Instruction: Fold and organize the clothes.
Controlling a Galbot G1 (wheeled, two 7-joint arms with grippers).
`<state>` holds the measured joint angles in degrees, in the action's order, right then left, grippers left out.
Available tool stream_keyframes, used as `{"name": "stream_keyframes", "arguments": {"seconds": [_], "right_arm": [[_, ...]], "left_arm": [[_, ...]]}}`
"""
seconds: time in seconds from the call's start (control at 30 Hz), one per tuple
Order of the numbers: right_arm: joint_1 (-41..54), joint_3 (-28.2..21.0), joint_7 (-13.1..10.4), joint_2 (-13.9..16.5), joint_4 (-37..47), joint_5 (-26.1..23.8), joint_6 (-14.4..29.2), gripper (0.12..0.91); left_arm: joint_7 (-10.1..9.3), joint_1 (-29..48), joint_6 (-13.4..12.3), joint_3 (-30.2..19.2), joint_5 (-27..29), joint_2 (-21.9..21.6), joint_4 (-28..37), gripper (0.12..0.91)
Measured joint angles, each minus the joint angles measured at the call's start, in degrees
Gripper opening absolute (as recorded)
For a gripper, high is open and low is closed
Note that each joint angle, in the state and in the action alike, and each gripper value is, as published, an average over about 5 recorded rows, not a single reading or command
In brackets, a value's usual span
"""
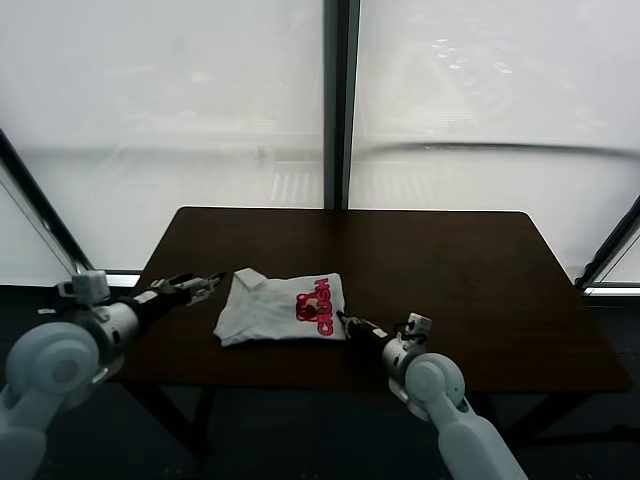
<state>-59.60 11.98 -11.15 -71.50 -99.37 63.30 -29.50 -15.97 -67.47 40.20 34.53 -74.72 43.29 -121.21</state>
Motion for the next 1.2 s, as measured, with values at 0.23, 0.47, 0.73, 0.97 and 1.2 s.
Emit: {"name": "stream_keyframes", "arguments": {"seconds": [0.23,0.47,0.73,0.97,1.2], "right_arm": [[-4.5,3.6,1.2,4.4,-3.5,0.9,0.1,0.14],[-6.0,5.4,1.6,8.4,-4.5,1.3,0.3,0.14],[-8.9,7.6,3.4,12.5,-7.9,-3.4,4.8,0.299],[-15.4,11.8,7.0,15.3,-13.1,-21.0,20.2,0.729],[-26.4,19.7,5.6,14.0,-16.7,-38.7,41.6,0.903]], "left_arm": [[0.17,-0.1,-0.1,-0.2,0.5,1.4,-0.2,0.907],[0.37,-1.1,-0.3,0.6,1.0,2.3,-0.8,0.907],[0.32,-2.4,-4.7,0.5,5.0,3.4,-1.1,0.907],[2.34,-4.8,-15.9,-1.1,17.4,4.1,-1.1,0.907],[9.42,-11.7,-28.9,0.8,34.1,5.4,-1.5,0.907]]}}
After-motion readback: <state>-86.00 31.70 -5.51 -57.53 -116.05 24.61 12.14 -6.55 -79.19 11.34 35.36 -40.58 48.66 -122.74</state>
